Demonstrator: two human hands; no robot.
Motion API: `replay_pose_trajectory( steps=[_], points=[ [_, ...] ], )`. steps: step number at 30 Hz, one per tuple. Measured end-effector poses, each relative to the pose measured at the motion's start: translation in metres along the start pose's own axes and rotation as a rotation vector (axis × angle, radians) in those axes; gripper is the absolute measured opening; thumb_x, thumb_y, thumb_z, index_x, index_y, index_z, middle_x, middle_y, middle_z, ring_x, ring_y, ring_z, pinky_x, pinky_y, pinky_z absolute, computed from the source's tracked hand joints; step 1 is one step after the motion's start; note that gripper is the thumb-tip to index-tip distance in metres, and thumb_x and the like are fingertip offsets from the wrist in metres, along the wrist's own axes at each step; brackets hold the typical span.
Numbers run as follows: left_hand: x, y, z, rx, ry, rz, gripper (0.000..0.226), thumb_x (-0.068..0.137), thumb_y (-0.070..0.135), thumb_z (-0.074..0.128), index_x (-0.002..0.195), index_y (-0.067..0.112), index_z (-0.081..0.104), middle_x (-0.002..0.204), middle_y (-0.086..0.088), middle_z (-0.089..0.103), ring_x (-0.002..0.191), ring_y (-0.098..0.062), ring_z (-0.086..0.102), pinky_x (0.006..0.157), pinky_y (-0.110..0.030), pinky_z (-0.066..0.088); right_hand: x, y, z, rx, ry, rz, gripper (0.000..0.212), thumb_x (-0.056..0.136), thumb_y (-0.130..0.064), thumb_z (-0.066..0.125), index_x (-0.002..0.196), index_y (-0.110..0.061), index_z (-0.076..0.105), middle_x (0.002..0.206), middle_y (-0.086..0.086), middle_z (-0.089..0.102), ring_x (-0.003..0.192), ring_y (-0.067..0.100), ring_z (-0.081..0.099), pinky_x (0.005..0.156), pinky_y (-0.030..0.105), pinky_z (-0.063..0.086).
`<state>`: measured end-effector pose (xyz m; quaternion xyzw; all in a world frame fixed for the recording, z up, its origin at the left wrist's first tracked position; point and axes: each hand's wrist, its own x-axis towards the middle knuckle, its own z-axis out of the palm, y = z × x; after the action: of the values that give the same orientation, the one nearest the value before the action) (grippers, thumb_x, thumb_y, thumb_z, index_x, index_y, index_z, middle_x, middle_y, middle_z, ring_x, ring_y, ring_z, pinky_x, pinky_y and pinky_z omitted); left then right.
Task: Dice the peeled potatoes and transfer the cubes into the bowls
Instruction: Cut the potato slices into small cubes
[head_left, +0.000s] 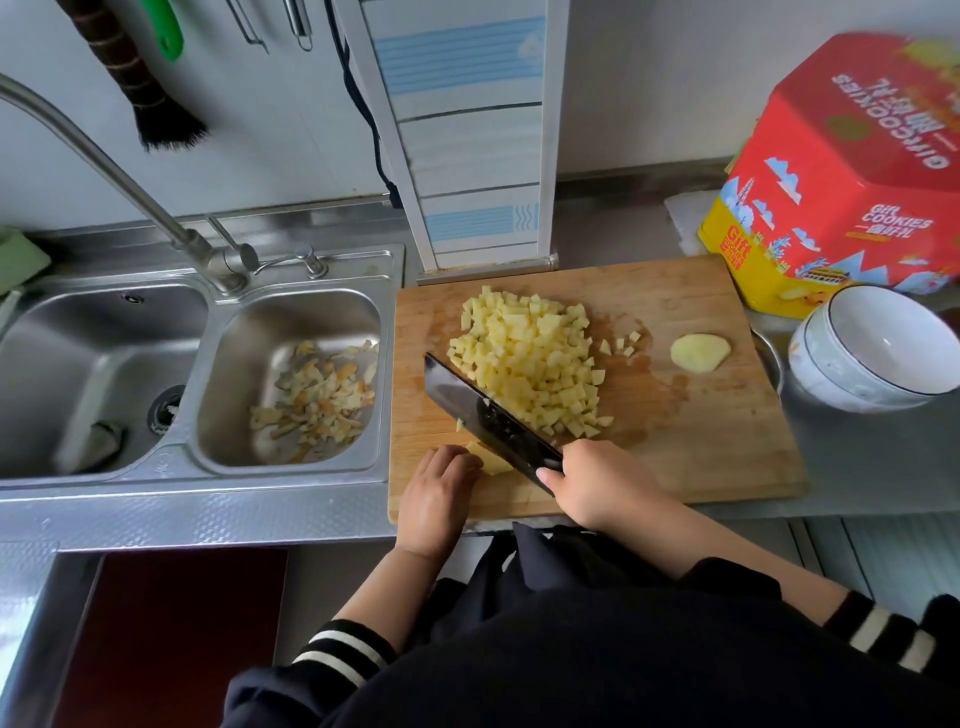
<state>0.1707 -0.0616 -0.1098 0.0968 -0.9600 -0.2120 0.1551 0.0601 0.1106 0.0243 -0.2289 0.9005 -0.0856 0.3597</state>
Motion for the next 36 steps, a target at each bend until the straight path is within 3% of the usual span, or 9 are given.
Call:
replay_pose_trajectory(
  steps=[7, 16, 20, 24, 30, 33, 36],
  points=[
    [0.001, 0.003, -0.005, -0.005, -0.071, -0.027, 0.021, 0.086, 0.026, 0.05, 0.093, 0.013, 0.065, 0.093, -0.003, 0.06, 0.078, -0.025, 0.06, 0.056, -0.031, 0.048, 0.001, -0.003, 0.003, -0.062, -0.049, -0.01, 0.031, 0.102, -0.039, 0.043, 0.103, -0.014, 0.061, 0.083, 0.0, 0.057, 0.076, 0.022, 0.056, 0.065, 0.031, 0.042],
    [0.002, 0.004, -0.006, -0.017, -0.063, -0.022, 0.025, 0.085, 0.023, 0.05, 0.092, 0.009, 0.069, 0.092, -0.007, 0.063, 0.074, -0.028, 0.063, 0.053, -0.031, 0.049, 0.008, -0.007, 0.007, -0.103, -0.113, -0.002, 0.027, 0.102, -0.031, 0.043, 0.112, -0.014, 0.062, 0.097, 0.002, 0.062, 0.085, 0.024, 0.058, 0.07, 0.03, 0.043],
    [0.0, 0.003, -0.005, -0.016, -0.054, -0.05, 0.024, 0.085, 0.023, 0.05, 0.091, 0.011, 0.071, 0.093, -0.005, 0.063, 0.071, -0.026, 0.063, 0.051, -0.028, 0.046, 0.011, -0.008, 0.012, -0.126, -0.14, 0.021, 0.022, 0.099, -0.02, 0.047, 0.105, -0.008, 0.065, 0.075, -0.002, 0.052, 0.077, 0.023, 0.057, 0.066, 0.03, 0.044],
    [0.0, 0.003, -0.004, -0.028, -0.046, -0.058, 0.025, 0.086, 0.023, 0.05, 0.091, 0.01, 0.071, 0.094, -0.004, 0.064, 0.07, -0.024, 0.063, 0.05, -0.028, 0.045, 0.011, -0.006, 0.012, -0.074, -0.158, 0.033, 0.024, 0.1, -0.024, 0.048, 0.104, -0.009, 0.065, 0.088, 0.001, 0.062, 0.083, 0.023, 0.061, 0.071, 0.032, 0.048],
    [0.0, 0.008, 0.0, -0.126, -0.06, -0.144, 0.028, 0.086, 0.035, 0.059, 0.1, 0.011, 0.065, 0.101, -0.007, 0.061, 0.074, -0.027, 0.064, 0.054, -0.035, 0.053, 0.016, 0.004, 0.01, -0.019, -0.103, 0.026, 0.03, 0.1, -0.035, 0.047, 0.079, -0.013, 0.047, 0.071, -0.002, 0.05, 0.07, 0.02, 0.052, 0.057, 0.029, 0.037],
    [0.002, 0.013, 0.003, -0.13, -0.096, -0.188, 0.037, 0.078, 0.022, 0.079, 0.105, 0.013, 0.056, 0.104, -0.009, 0.058, 0.075, -0.03, 0.063, 0.054, -0.034, 0.052, 0.018, 0.008, 0.008, 0.009, -0.09, 0.015, 0.032, 0.1, -0.039, 0.048, 0.08, -0.014, 0.048, 0.074, -0.002, 0.052, 0.072, 0.019, 0.053, 0.059, 0.029, 0.039],
    [0.011, 0.018, 0.002, -0.115, -0.098, -0.214, 0.035, 0.078, 0.016, 0.08, 0.105, 0.007, 0.06, 0.104, -0.012, 0.059, 0.075, -0.035, 0.064, 0.054, -0.037, 0.053, 0.018, 0.01, 0.006, 0.029, -0.071, 0.012, 0.03, 0.1, -0.041, 0.047, 0.085, -0.015, 0.051, 0.077, -0.003, 0.054, 0.075, 0.019, 0.056, 0.062, 0.029, 0.042]
  ],
)
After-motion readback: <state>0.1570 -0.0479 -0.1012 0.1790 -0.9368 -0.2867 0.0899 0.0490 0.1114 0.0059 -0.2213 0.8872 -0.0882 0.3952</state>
